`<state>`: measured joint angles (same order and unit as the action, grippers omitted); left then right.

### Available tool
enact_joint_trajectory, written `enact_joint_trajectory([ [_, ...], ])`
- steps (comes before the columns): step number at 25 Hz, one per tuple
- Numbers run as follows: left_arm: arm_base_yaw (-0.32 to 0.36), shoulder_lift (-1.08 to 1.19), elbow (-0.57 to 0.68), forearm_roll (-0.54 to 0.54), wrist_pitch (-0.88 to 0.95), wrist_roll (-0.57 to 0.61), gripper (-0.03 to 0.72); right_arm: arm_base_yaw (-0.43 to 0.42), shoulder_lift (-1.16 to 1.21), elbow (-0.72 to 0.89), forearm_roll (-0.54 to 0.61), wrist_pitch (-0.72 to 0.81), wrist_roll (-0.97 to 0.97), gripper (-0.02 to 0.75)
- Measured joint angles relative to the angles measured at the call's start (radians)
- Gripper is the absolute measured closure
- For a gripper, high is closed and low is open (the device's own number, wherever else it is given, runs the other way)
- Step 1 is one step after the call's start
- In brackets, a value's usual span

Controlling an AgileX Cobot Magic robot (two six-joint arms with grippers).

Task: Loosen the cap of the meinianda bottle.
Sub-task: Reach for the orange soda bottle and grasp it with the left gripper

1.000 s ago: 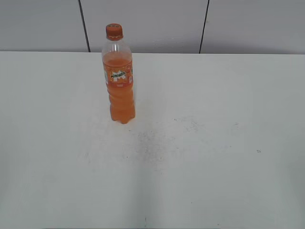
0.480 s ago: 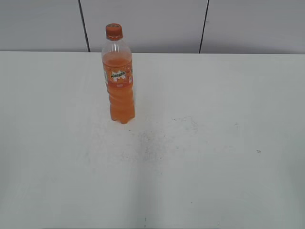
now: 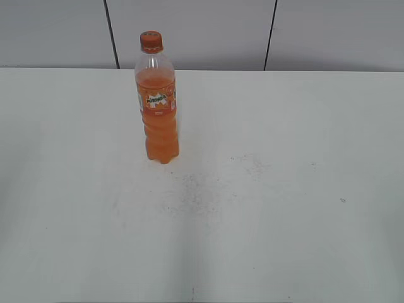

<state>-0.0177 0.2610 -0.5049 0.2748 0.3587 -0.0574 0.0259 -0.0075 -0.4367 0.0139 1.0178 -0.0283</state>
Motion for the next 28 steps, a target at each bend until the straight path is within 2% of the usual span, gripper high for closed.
enact_joint_trajectory([
  [3, 0.013, 0.178, 0.005, 0.027, -0.175, -0.051, 0.257, 0.000, 0.000, 0.000, 0.000, 0.000, 0.001, 0.216],
  [5, 0.053, 0.318, 0.005, 0.013, -0.303, -0.082, 0.260, 0.000, 0.000, 0.000, 0.000, 0.000, 0.001, 0.216],
  [8, 0.167, 0.531, 0.005, -0.068, -0.462, -0.098, 0.260, 0.000, 0.000, 0.000, 0.000, 0.000, 0.001, 0.216],
  [12, 0.311, 0.733, -0.003, -0.105, -0.615, -0.104, 0.260, 0.000, 0.000, 0.000, 0.000, 0.000, 0.001, 0.216],
  [14, 0.329, 0.812, -0.027, -0.097, -0.686, -0.105, 0.260, 0.000, 0.000, 0.000, 0.001, 0.000, 0.001, 0.216],
  [19, 0.331, 1.043, -0.128, 0.048, -0.749, -0.121, 0.262, 0.000, 0.000, 0.000, 0.001, 0.000, 0.001, 0.216],
  [21, 0.332, 1.126, -0.174, 0.134, -0.774, -0.174, 0.262, 0.000, 0.000, 0.000, 0.001, 0.000, 0.001, 0.216],
  [23, 0.334, 1.203, -0.212, 0.303, -0.814, -0.291, 0.262, 0.000, 0.000, 0.000, 0.001, 0.000, 0.001, 0.216],
  [25, 0.342, 1.269, -0.251, 0.524, -0.911, -0.469, 0.263, 0.000, 0.000, 0.000, 0.001, 0.000, 0.001, 0.216],
  [26, 0.351, 1.313, -0.274, 0.677, -0.970, -0.570, 0.263, 0.000, 0.000, 0.000, 0.001, 0.000, 0.001, 0.216],
  [28, 0.373, 1.387, -0.334, 0.868, -1.135, -0.734, 0.263, 0.000, 0.000, 0.000, 0.001, 0.000, 0.001, 0.216],
])
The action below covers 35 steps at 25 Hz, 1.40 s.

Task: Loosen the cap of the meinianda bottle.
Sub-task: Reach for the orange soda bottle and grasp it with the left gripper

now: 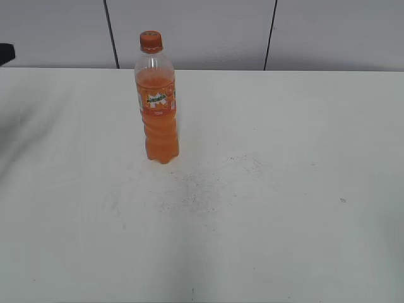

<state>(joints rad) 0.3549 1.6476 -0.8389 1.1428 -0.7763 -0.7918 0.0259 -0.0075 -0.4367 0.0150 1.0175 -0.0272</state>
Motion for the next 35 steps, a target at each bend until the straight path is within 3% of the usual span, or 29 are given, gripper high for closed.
enact_joint_trajectory([
  [3, 0.038, 0.147, -0.117, 0.234, -0.194, -0.137, 0.263, 0.000, 0.000, 0.000, 0.000, -0.001, 0.000, 0.216],
  [6, 0.041, 0.268, -0.237, 0.422, -0.324, -0.168, 0.263, 0.000, 0.000, 0.000, 0.000, -0.001, 0.000, 0.216],
  [9, 0.002, 0.348, -0.316, 0.530, -0.390, -0.170, 0.263, 0.000, 0.000, 0.000, 0.000, -0.001, 0.000, 0.216],
  [20, -0.212, 0.579, -0.471, 0.544, -0.421, -0.087, 0.147, 0.000, 0.000, 0.000, 0.000, -0.001, 0.000, 0.216],
  [35, -0.413, 0.671, -0.581, 0.533, -0.423, -0.083, 0.137, 0.000, 0.000, 0.000, 0.000, -0.001, 0.000, 0.216],
])
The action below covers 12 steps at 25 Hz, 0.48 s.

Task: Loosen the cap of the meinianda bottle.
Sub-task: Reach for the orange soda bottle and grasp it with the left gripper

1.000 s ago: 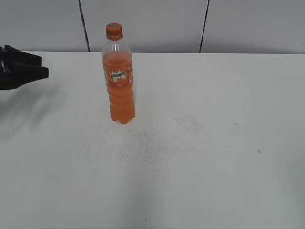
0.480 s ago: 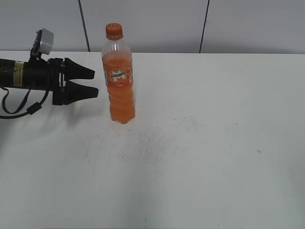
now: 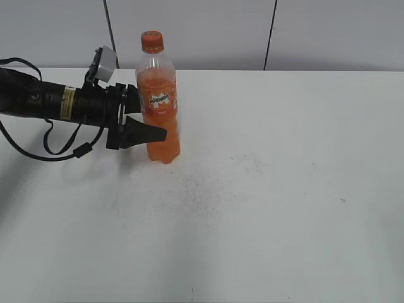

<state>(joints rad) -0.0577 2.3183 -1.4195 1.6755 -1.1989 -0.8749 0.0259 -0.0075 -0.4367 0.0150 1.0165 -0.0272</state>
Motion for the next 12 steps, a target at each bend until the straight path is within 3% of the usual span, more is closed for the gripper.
enact_joint_trajectory([
  [6, -0.015, 0.001, 0.000, -0.017, 0.035, 0.000, 0.148, 0.000, 0.000, 0.000, 0.000, 0.000, 0.000, 0.216],
  [12, -0.020, 0.001, 0.000, -0.016, 0.038, 0.000, 0.288, 0.000, 0.004, -0.012, 0.001, 0.010, 0.019, 0.258],
])
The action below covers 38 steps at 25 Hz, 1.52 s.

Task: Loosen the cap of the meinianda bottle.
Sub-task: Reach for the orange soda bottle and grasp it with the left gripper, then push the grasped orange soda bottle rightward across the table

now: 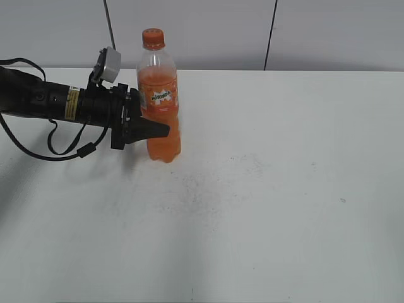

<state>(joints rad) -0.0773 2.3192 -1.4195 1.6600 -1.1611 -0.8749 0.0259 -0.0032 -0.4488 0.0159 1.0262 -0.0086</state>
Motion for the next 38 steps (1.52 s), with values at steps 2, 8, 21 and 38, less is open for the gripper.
enact_joint_trajectory([
  [2, 0.000, 0.000, 0.000, 0.000, 0.001, 0.000, 0.288, 0.000, 0.059, -0.041, 0.006, 0.006, 0.036, 0.301],
  [8, 0.000, 0.000, 0.000, 0.000, 0.003, 0.000, 0.288, 0.000, 0.420, -0.278, 0.048, 0.047, 0.055, 0.332],
  [21, -0.001, 0.000, 0.000, -0.003, 0.006, 0.000, 0.288, 0.000, 1.218, -0.811, 0.039, 0.167, -0.113, 0.332],
  [38, -0.005, 0.000, 0.000, -0.006, 0.006, 0.000, 0.288, 0.491, 1.921, -1.579, 0.069, 0.187, -0.045, 0.335],
])
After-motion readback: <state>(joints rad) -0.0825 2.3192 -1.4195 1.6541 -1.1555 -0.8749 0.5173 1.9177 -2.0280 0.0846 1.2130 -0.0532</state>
